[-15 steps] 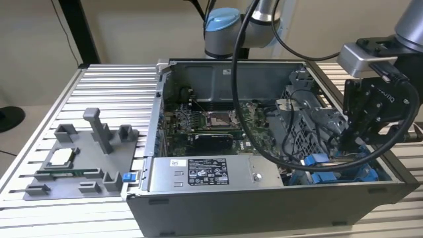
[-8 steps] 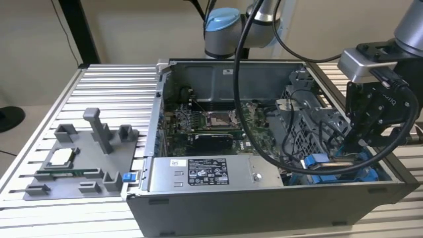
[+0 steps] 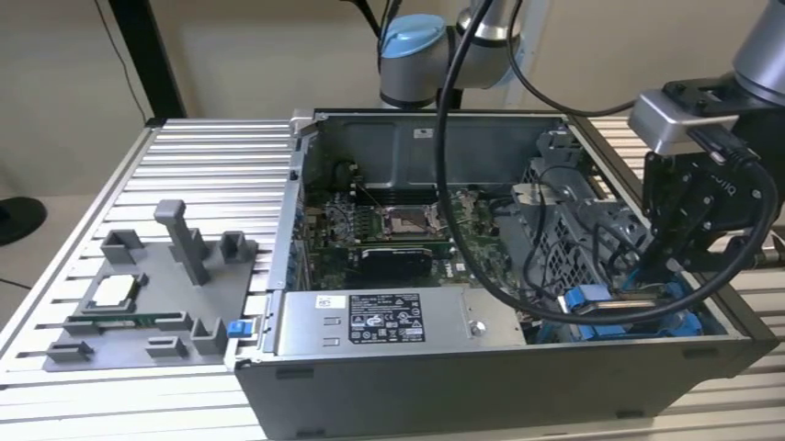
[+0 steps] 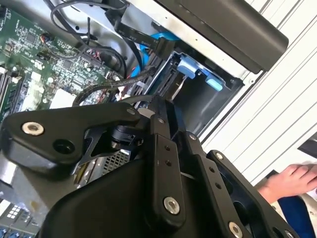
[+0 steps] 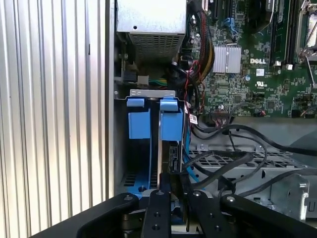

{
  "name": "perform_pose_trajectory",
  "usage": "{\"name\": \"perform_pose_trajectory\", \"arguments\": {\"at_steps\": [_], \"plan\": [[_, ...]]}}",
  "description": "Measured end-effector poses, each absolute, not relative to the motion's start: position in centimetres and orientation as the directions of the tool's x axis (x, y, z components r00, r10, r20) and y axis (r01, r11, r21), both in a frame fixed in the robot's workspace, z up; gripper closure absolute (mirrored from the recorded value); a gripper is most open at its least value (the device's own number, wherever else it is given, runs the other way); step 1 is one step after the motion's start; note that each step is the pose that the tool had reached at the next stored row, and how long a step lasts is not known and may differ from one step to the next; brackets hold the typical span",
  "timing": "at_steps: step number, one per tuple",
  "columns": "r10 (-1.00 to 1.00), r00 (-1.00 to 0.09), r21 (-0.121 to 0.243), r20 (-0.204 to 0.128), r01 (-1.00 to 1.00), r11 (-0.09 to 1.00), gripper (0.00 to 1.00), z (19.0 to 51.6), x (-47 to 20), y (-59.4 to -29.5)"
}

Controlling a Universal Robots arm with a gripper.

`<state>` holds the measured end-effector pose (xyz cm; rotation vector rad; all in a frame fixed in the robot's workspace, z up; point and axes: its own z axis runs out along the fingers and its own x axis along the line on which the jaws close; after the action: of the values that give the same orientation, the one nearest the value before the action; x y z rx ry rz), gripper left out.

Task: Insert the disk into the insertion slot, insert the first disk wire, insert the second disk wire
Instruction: 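Insert the first disk wire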

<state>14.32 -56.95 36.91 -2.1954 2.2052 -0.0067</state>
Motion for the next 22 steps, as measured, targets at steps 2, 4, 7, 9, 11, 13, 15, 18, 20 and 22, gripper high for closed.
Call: {"name": "perform_pose_trajectory", "arguments": {"at_steps": [2,4,7,9,11,13,15,18,20,22], "plan": [[-1.0,-0.004,-0.027,-0.019,-1.0,0.005,1.0,36.8,14.4,-56.9],[-1.0,-0.004,-0.033,-0.02,-0.999,0.005,1.0,36.6,14.4,-56.9],[-1.0,-0.004,-0.039,-0.021,-0.999,0.005,1.0,36.4,14.7,-56.9],[-1.0,-0.004,-0.043,-0.022,-0.999,0.005,1.0,36.2,14.8,-56.9],[-1.0,-0.004,-0.045,-0.022,-0.999,0.005,1.0,35.9,14.8,-56.9],[-1.0,-0.004,-0.046,-0.022,-0.999,0.005,1.0,35.6,14.8,-56.9],[-1.0,-0.003,-0.046,-0.022,-0.999,0.004,1.0,35.5,15.0,-56.9],[-1.0,0.0,-0.046,-0.023,-0.999,0.002,1.0,35.4,15.3,-56.9],[-1.0,0.002,-0.046,-0.024,-0.999,-0.001,1.0,35.3,15.3,-56.8],[-1.0,0.005,-0.046,-0.024,-0.999,-0.004,1.0,35.2,15.3,-56.8]]}}
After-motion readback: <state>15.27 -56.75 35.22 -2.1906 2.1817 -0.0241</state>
